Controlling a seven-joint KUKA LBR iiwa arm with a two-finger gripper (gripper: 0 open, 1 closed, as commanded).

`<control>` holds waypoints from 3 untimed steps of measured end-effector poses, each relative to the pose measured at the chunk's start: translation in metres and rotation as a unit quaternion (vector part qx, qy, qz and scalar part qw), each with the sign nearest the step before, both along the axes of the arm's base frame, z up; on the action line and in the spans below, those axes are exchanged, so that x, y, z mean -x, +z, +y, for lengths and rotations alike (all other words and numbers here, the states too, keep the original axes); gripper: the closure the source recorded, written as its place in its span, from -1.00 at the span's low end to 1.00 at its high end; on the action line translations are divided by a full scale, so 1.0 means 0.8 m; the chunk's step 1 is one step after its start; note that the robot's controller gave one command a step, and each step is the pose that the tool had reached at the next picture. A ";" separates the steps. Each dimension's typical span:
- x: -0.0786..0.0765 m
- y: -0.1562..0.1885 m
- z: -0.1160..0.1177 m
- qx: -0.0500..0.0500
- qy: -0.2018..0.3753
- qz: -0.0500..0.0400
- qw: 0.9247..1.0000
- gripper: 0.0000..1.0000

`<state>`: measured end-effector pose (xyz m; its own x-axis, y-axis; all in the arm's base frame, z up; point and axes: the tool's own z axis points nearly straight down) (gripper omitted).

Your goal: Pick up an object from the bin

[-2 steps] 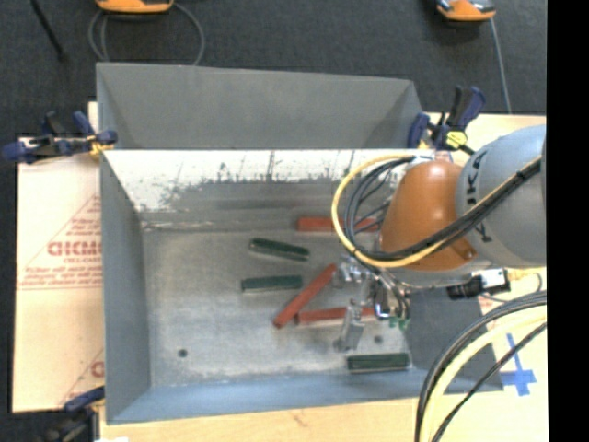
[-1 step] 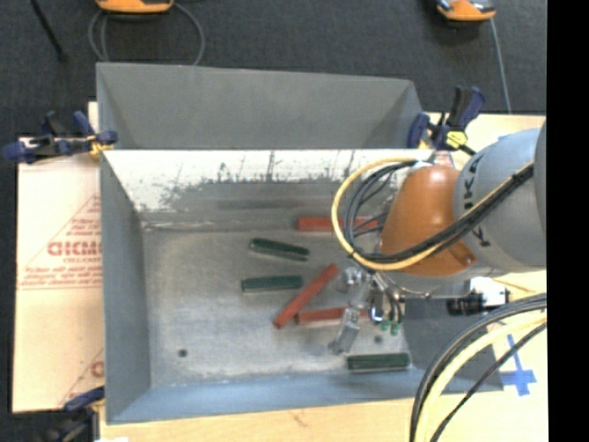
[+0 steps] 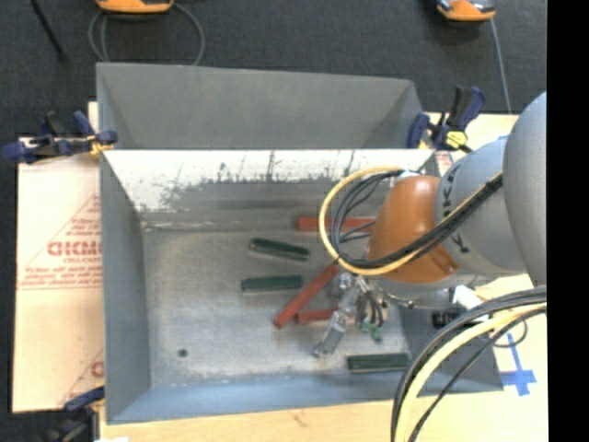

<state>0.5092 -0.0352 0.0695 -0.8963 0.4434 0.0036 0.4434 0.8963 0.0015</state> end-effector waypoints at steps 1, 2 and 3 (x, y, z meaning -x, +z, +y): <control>0.000 0.000 -0.001 0.002 0.004 0.000 1.000 -1.00; 0.000 0.001 -0.002 0.002 0.005 0.000 1.000 1.00; -0.002 0.053 -0.002 0.001 0.009 -0.004 1.000 1.00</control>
Offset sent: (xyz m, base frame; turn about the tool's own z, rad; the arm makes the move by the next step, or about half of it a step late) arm 0.0000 0.0000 0.0000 0.0000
